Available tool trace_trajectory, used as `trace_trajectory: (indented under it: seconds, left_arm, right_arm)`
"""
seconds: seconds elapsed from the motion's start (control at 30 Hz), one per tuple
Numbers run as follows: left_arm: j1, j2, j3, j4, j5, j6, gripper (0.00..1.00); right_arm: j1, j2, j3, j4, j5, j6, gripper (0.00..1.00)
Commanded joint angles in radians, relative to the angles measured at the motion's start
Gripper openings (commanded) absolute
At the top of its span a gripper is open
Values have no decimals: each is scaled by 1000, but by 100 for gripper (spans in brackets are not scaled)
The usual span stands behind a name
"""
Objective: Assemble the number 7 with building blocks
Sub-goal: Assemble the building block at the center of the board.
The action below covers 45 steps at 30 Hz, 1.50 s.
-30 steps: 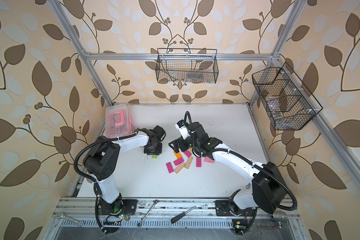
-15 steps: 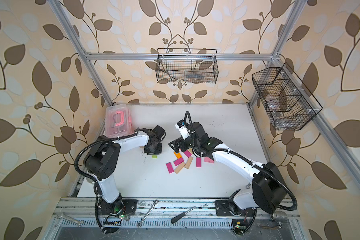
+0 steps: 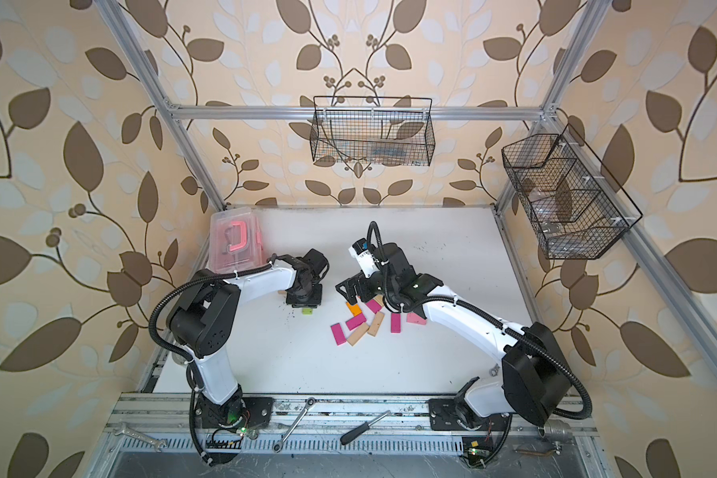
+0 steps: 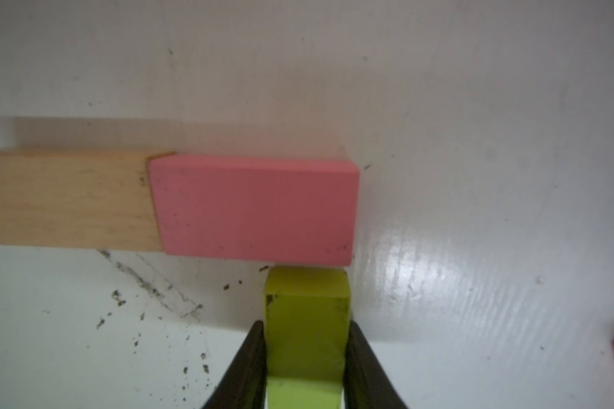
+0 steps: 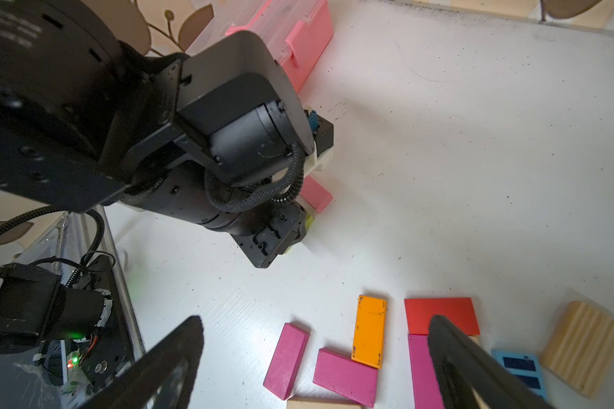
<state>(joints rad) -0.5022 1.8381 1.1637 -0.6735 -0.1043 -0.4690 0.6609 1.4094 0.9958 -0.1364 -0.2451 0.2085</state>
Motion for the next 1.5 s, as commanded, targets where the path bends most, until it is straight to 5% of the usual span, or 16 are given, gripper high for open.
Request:
trace_trajectory:
  seconds: [0.0, 0.37, 0.87, 1.13, 1.17, 1.47]
  left_arm:
    - [13, 10, 19, 8, 11, 20, 35]
    - [14, 16, 10, 14, 12, 12, 36]
    - [13, -25, -9, -10, 5, 6, 59]
    - [14, -206, -57, -67, -6, 28, 87]
    - [13, -229, -62, -82, -9, 31, 98]
    - [86, -486, -71, -249, -70, 40, 99]
  right_arm:
    - [5, 8, 33, 11, -17, -9, 99]
    - [7, 6, 30, 10, -20, -9, 99]
    - [14, 6, 27, 9, -21, -10, 99]
    - [22, 7, 21, -85, 26, -26, 99]
    - [26, 7, 14, -95, 26, -28, 99]
    - [245, 105, -36, -164, 127, 64, 96]
